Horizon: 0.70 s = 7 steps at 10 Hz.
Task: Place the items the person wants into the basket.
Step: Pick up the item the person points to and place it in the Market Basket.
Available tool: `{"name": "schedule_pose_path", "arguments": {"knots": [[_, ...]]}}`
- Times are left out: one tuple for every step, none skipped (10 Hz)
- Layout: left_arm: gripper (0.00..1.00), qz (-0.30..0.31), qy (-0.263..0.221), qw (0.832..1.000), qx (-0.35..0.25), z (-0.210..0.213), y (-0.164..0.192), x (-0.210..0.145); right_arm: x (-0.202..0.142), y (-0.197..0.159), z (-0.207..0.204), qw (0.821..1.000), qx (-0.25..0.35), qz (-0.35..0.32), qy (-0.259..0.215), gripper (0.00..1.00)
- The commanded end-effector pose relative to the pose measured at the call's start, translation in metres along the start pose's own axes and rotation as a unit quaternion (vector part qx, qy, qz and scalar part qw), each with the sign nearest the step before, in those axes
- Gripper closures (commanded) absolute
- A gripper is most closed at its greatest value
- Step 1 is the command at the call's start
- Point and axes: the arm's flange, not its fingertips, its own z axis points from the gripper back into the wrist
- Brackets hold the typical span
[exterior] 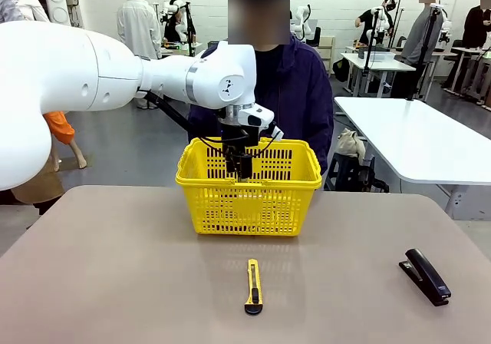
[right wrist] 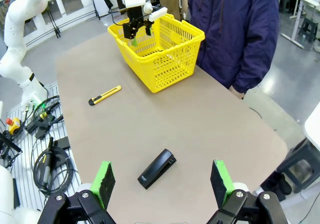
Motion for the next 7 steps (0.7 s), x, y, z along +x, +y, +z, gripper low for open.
{"name": "schedule_pose_path", "arguments": {"knots": [[0.0,0.0,0.004,1.0,0.014,0.008,0.005,0.006,-0.001,-0.002,-0.002,1.0,0.001,0.008,-0.015,0.0],[0.0,0.005,0.002,1.0,0.016,0.011,0.004,0.005,-0.001,-0.002,-0.002,1.0,0.001,0.008,-0.015,0.0],[0.0,0.015,-0.006,1.0,0.006,0.023,-0.001,0.001,-0.001,-0.002,-0.002,1.0,0.001,0.008,-0.015,0.0],[0.0,0.027,-0.012,1.0,0.01,0.045,-0.016,-0.009,-0.001,-0.002,-0.002,1.0,0.001,0.008,-0.015,0.0],[0.0,0.05,-0.019,0.998,0.023,0.08,-0.041,-0.031,-0.001,-0.002,-0.002,1.0,0.001,0.008,-0.015,0.0],[0.0,0.069,-0.028,0.997,0.03,0.111,-0.063,-0.059,-0.001,-0.002,-0.002,1.0,0.001,0.008,-0.015,0.0],[0.0,0.085,-0.036,0.995,0.041,0.136,-0.08,-0.092,-0.001,-0.002,-0.002,1.0,0.001,0.008,-0.015,0.0]]}}
